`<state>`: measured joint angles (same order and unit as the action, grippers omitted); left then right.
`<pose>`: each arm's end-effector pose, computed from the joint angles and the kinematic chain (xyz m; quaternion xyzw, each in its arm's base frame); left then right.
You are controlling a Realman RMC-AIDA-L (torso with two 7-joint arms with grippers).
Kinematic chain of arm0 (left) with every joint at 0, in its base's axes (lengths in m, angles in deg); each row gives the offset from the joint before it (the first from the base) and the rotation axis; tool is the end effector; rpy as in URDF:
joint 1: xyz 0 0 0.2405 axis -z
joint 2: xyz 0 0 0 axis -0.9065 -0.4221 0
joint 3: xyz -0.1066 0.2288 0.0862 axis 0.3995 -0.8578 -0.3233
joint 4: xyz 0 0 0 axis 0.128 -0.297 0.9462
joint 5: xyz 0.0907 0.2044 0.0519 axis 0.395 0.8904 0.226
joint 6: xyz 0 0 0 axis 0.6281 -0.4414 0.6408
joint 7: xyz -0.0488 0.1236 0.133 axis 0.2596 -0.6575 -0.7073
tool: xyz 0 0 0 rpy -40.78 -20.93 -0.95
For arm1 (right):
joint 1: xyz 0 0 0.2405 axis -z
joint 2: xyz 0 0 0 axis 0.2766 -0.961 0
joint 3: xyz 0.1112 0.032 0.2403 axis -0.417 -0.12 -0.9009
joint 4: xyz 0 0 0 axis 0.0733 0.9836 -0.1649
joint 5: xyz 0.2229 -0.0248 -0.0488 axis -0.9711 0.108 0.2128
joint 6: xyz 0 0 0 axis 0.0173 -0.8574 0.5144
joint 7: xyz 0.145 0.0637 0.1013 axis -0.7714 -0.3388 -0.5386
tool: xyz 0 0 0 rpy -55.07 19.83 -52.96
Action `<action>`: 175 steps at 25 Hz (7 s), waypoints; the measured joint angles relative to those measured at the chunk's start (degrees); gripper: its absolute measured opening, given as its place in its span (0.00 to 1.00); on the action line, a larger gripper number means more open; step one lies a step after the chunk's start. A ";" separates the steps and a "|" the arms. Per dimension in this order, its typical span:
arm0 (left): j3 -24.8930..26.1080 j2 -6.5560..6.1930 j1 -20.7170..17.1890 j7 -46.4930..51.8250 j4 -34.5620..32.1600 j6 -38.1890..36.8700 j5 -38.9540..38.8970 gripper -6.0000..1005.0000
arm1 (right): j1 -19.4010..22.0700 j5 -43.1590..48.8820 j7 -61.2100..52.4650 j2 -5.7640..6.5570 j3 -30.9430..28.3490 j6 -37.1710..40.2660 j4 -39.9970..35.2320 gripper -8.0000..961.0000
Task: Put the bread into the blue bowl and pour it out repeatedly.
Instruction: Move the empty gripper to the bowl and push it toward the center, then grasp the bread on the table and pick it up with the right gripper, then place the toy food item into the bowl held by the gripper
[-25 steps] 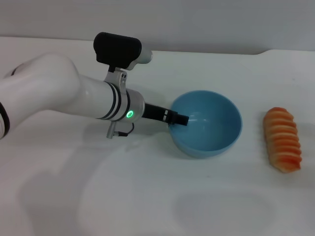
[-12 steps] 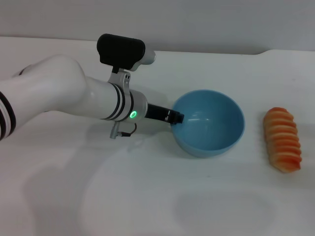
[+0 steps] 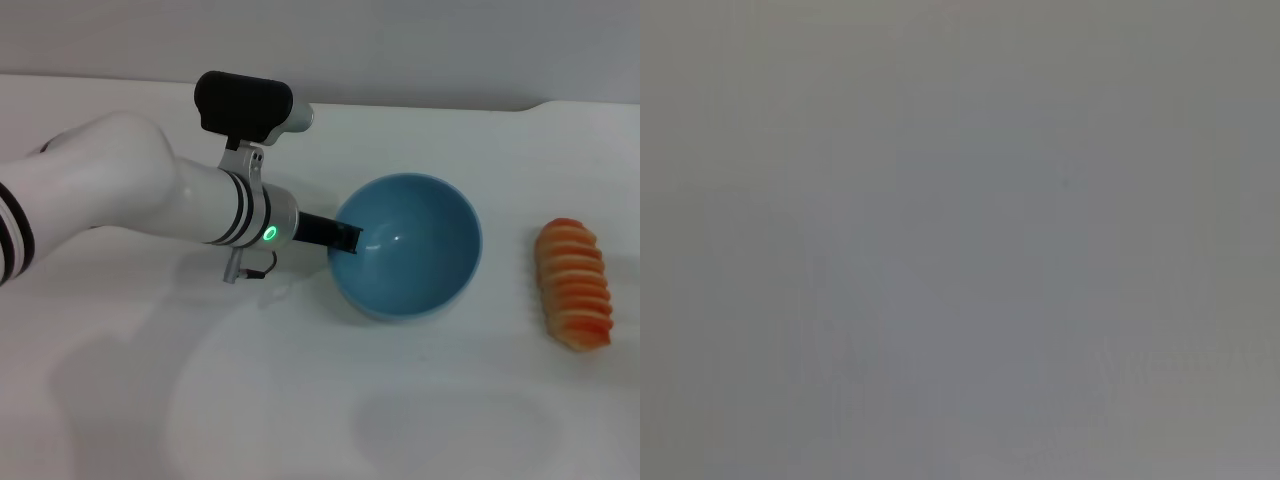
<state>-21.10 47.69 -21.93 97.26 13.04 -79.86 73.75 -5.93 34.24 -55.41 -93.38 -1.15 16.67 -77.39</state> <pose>-0.2320 0.4252 -0.1858 -0.8566 -0.4569 -0.0086 0.2396 0.4069 0.3481 -0.0039 -0.6092 0.3581 0.3388 0.6212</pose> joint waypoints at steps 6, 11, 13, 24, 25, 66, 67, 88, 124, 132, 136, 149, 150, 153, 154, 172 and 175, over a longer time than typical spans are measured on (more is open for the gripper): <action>0.14 -0.65 2.65 -0.45 -0.53 -1.24 0.98 0.01 | 0.02 0.07 -0.07 0.02 0.16 0.00 0.31 0.76; 1.88 -0.94 7.97 0.46 0.47 -5.29 5.77 0.00 | -0.15 0.60 -0.21 0.13 0.49 -0.89 0.62 0.76; 3.13 -0.92 10.23 2.70 1.15 -7.55 9.05 0.00 | -0.45 1.16 -0.22 0.19 0.51 -2.26 0.66 0.76; 13.31 -0.69 16.05 12.28 -0.27 -17.78 26.90 0.01 | -3.36 7.51 -6.01 0.69 0.53 -11.74 -1.45 0.74; 14.17 -0.69 16.31 12.29 -0.17 -18.43 27.47 0.01 | -4.02 10.05 -8.94 0.76 0.59 -14.36 -2.91 0.74; 20.19 -0.55 14.95 12.21 2.20 -14.73 30.35 0.01 | -9.50 83.34 -107.14 0.54 21.39 -8.95 -42.82 0.66; 20.18 -0.54 14.91 12.21 2.21 -14.69 30.34 0.01 | -9.71 83.29 -106.97 0.53 21.39 -9.12 -42.30 0.66; 19.94 -0.62 13.70 11.80 2.18 -14.36 29.94 0.01 | -11.61 81.30 -104.90 0.61 21.51 -10.70 -36.69 0.62; 19.78 -0.52 13.36 11.77 2.19 -14.09 30.04 0.01 | -10.94 79.96 -102.40 0.32 24.41 -8.26 -43.76 0.36; 19.62 -0.45 13.58 11.77 2.03 -14.63 30.17 0.01 | -8.94 71.81 -101.30 0.32 24.42 -0.07 -58.64 0.30; 17.90 -0.05 14.09 11.77 1.73 -15.71 29.69 0.01 | -10.05 64.43 -95.16 0.45 25.49 1.82 -59.95 0.26; 14.45 -0.04 15.08 11.76 1.57 -17.47 24.91 0.01 | -13.60 47.87 -79.79 0.33 39.37 -4.05 -49.47 0.18; 14.44 -0.04 15.11 11.75 1.57 -17.40 24.84 0.01 | -13.90 47.18 -79.32 0.31 40.06 -4.59 -48.36 0.18; 14.48 -0.10 15.15 11.74 1.57 -17.22 24.76 0.01 | -14.58 46.01 -78.88 0.25 41.58 -6.72 -46.01 0.18; 14.53 -0.12 15.15 11.74 1.57 -17.19 24.76 0.01 | -14.88 45.57 -78.58 0.24 42.14 -7.29 -45.13 0.18; 14.84 -0.12 14.63 11.68 2.04 -16.09 24.61 0.01 | -16.62 37.82 -71.11 0.01 48.18 -15.07 -38.19 0.21; 14.89 -0.16 14.52 11.68 2.10 -15.81 24.61 0.01 | -16.40 37.18 -70.39 0.00 48.25 -14.97 -37.87 0.30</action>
<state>-6.21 47.53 -7.41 108.94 15.15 -95.67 98.36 -22.34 71.41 -125.80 -93.38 47.10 1.71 -115.26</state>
